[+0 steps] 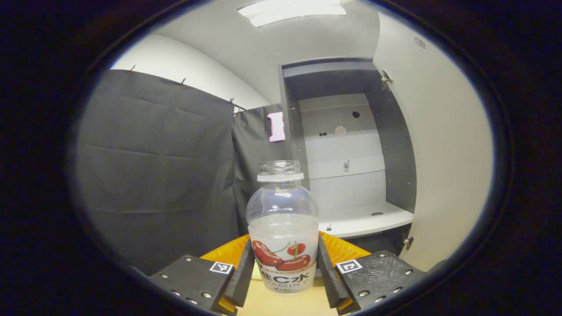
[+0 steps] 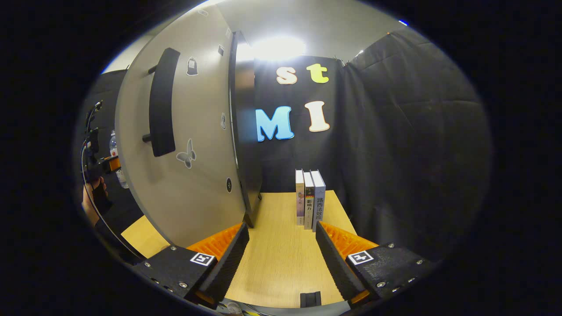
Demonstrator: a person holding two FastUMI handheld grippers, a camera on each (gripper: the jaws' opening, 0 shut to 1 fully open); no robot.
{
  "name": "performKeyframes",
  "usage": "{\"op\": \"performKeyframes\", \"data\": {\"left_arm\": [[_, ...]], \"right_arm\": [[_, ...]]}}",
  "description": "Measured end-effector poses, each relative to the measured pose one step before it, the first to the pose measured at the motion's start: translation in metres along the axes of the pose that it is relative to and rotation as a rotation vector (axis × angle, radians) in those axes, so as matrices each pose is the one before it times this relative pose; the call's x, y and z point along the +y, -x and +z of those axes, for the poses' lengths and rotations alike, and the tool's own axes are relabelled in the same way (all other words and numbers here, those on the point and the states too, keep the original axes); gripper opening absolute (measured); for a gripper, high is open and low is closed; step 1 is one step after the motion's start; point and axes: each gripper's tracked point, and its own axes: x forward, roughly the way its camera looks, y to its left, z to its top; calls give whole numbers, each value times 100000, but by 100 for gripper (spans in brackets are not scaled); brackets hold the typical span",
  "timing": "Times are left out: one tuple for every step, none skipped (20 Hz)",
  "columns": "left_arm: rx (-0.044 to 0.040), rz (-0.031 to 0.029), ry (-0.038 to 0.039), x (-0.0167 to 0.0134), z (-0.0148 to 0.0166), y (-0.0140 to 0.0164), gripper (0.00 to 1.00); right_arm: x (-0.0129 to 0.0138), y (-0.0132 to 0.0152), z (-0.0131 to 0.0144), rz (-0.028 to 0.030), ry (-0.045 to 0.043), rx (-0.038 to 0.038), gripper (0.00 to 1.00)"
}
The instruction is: Open the cabinet door with the right hand, grasp the bottle in the cabinet with the left hand and place it on the coaster, then close the cabinet door with the right hand.
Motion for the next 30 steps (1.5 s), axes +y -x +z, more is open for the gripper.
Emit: {"op": "performKeyframes", "data": {"left_arm": [[-679, 462, -95, 268, -347, 277, 70], [-475, -31, -460, 114, -595, 346, 70], [137, -938, -368, -173, -991, 348, 70], [739, -544, -35, 32, -1051, 420, 70], [568, -820, -48, -265, -1217, 276, 70], [159, -754, -536, -35, -1164, 281, 70], [85, -881, -671, 58, -1308, -45, 70], [295, -1309, -9, -195, -1564, 244, 70], [327, -523, 591, -230, -1845, 430, 70], [468, 398, 715, 13, -1682, 411, 70], [704, 769, 827, 21, -1915, 408, 70], [829, 954, 494, -48, -1718, 255, 70], [1751, 1690, -763, -86, -2029, 278, 70], [1134, 366, -589, -153, -1778, -49, 70], [268, -774, 116, -661, -1830, 221, 70], [231, -280, 71, -385, -1631, 183, 70], [209, -93, 116, -156, -1655, 205, 70], [1534, 482, 155, -149, -1703, -14, 70], [2251, 1133, 214, 187, -1986, -80, 70], [1025, 899, 1110, 118, -1378, -35, 70], [686, 1953, 1419, 470, -991, -23, 70], [548, 1476, 942, 409, -861, -71, 70], [1162, 1586, 401, 275, -1017, 319, 70], [1606, 639, 755, 209, -889, 112, 70], [1021, -223, 960, -245, -821, 142, 76], [-968, -208, 493, -70, -97, 364, 70], [-1477, -231, -110, 39, 187, 158, 71], [726, -495, -1010, -192, -304, -67, 70], [1085, -891, -319, -451, -317, -131, 78], [-48, 44, 380, -223, -223, 29, 73]], "right_arm": [[281, -622, -514, 221, 1247, 578, 94], [321, -592, -485, 323, 1250, 811, 94], [494, -743, -488, 947, 477, 699, 94], [458, -722, -655, 722, 467, 1295, 94], [287, -768, -515, 431, 208, 595, 94], [291, -661, -446, 380, -58, 368, 94], [198, -746, -697, 3, 761, 1150, 95], [137, -639, -839, -50, 1463, 1629, 94], [121, -386, -683, 285, 1469, 1451, 94], [133, -467, -904, 199, 2306, 1551, 94], [76, -284, -837, 392, 1857, 1708, 95], [237, -399, -1285, 1033, 967, 3248, 95], [218, -463, -1282, 756, -463, 3282, 94], [275, -380, -1021, 881, -999, 2369, 95], [40, -269, -780, -441, 190, 1967, 95], [-86, -165, -1018, -647, 1504, 1807, 94], [-82, -611, -698, -916, 1935, 1660, 95], [69, -322, -1075, -392, 1834, 2542, 95], [512, -300, -906, 852, 600, 1767, 95], [496, -160, -502, 508, 739, 1047, 95], [297, -164, -286, 137, 1058, 911, 95], [321, -143, -284, 348, 804, 966, 95], [303, -340, -421, 259, 890, 1254, 95], [280, -140, -236, 510, 1090, 1067, 95], [354, -292, -98, 929, 1029, 795, 95], [244, -170, 39, 387, 755, 427, 95], [237, -263, 109, 556, 24, 206, 95], [523, -293, -115, 1162, -367, 1164, 95], [271, -318, -272, -199, 806, 1580, 94], [38, -161, -241, -196, 953, 847, 91]]}}
